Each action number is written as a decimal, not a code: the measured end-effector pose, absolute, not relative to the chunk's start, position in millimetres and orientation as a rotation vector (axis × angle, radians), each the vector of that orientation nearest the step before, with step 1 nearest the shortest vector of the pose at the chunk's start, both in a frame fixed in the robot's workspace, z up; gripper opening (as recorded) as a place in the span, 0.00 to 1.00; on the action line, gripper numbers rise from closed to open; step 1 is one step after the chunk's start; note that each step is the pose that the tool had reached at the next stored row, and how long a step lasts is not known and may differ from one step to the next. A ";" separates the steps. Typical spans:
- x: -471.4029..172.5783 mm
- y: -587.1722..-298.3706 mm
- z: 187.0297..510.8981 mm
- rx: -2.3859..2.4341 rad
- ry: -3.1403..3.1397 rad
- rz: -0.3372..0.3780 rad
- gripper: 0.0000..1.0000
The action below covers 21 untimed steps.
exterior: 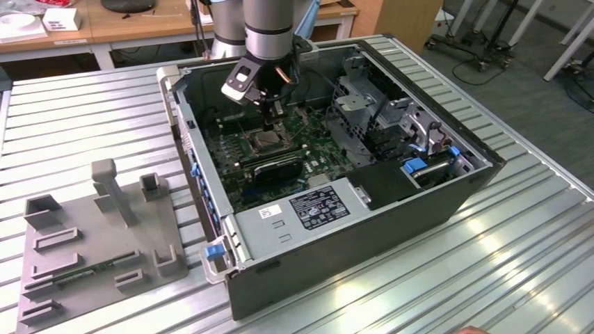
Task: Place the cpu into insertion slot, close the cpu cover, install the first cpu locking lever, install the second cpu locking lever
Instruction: 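Place the cpu into insertion slot, then close the cpu cover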
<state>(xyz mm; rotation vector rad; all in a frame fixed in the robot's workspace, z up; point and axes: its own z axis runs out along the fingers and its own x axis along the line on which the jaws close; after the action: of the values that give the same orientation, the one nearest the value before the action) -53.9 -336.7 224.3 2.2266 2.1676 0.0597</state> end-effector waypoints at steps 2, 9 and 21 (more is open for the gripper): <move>-52.8 -336.8 224.4 2.226 2.168 0.059 0.11; -51.8 -336.7 232.8 2.227 2.167 0.060 0.11; -51.8 -336.7 249.5 2.227 2.168 0.060 0.11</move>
<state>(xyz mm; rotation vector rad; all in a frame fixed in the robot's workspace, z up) -51.8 -336.7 249.5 2.2266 2.1676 0.0595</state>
